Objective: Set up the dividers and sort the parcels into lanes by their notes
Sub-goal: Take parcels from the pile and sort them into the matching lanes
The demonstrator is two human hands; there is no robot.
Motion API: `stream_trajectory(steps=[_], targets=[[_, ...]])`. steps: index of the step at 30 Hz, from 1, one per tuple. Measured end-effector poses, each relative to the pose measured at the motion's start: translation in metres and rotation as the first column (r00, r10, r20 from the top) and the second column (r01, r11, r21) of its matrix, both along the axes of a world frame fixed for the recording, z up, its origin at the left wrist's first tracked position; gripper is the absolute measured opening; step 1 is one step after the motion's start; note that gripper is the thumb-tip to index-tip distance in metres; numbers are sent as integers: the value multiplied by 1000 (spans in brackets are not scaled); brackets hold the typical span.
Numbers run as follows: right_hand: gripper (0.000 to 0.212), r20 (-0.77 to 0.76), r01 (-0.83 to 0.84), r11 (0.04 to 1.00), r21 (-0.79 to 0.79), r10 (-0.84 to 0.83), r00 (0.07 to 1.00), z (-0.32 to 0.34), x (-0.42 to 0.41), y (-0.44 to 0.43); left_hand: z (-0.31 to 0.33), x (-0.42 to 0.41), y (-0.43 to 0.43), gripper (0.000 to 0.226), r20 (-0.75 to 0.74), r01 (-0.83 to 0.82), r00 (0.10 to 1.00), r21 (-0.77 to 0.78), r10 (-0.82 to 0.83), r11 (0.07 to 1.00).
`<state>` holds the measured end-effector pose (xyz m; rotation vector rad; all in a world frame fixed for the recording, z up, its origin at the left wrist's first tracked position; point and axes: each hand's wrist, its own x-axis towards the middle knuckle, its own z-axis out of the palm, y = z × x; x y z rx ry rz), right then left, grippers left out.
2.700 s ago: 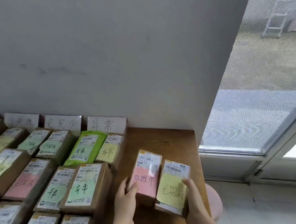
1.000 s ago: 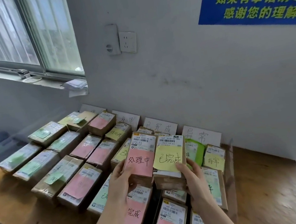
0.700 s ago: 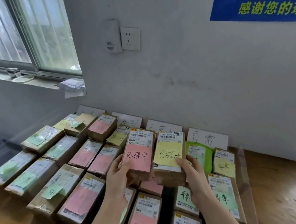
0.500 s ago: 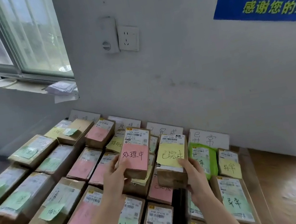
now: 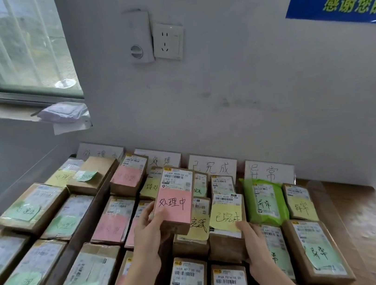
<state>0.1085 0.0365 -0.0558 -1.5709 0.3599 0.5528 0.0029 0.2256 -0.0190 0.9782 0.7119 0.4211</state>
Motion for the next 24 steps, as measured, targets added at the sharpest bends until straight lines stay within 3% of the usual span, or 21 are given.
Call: stream_trajectory(steps=[5, 9, 14, 17, 24], targets=[[53, 61, -54, 995, -89, 60, 996, -1, 2, 3, -1, -7, 0, 31, -10, 9, 1000, 10, -9, 1000], [58, 196, -107, 975, -192, 145, 970, 8, 1, 2, 1, -14, -8, 30, -1, 5, 1000, -12, -5, 1000], [70, 478, -114, 905, -409, 319, 818, 32, -12, 8, 8, -20, -22, 33, 25, 4, 1000, -41, -3, 999], [61, 578, -197, 912, -359, 383, 721, 50, -25, 22, 11, -26, -28, 34, 46, -8, 999, -45, 10, 999], [67, 459, -483, 854, -192, 513, 725, 67, -59, 58, 16, -43, -32, 34, 52, -44, 998, 2, 44, 999]])
